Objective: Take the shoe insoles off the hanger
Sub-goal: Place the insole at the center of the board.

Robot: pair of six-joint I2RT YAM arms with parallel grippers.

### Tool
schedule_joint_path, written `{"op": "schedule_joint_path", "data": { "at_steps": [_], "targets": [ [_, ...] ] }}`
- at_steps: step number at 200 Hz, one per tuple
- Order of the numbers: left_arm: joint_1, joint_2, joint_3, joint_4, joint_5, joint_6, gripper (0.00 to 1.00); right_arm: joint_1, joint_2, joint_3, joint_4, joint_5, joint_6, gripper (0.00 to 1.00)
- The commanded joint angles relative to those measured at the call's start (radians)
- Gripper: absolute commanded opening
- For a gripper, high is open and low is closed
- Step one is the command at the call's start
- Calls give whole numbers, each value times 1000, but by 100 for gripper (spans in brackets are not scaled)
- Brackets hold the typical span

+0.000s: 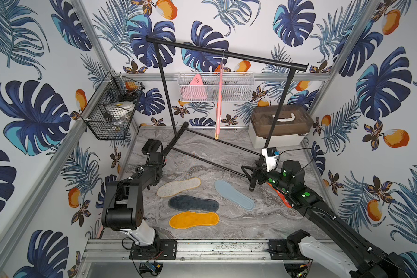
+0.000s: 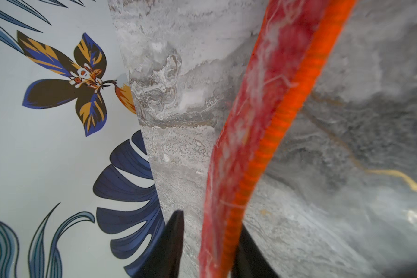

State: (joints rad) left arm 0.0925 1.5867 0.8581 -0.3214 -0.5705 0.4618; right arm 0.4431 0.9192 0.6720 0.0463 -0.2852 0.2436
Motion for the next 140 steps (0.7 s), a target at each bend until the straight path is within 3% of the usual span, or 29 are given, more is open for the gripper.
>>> {"op": "schedule_joint_path", "data": {
  "at_steps": [1,36,49,82,107,140],
  "targets": [
    [2,-37,15,-77,97,-46,35,1,3,9,-14,16,3,100],
    [3,-85,93,-264,226,-64,41,0,12,-6,-20,46,14,100],
    [2,-114,102,-305,262,-63,50,1,17,-12,-18,54,23,100],
    [2,-184,103,-352,315,-68,51,1,20,-15,-20,68,48,100],
    [2,-197,59,-290,302,-52,48,1,5,-11,-30,75,58,100],
    [1,-111,33,-227,240,-47,47,1,-23,1,-66,86,57,100]
  ]
}}
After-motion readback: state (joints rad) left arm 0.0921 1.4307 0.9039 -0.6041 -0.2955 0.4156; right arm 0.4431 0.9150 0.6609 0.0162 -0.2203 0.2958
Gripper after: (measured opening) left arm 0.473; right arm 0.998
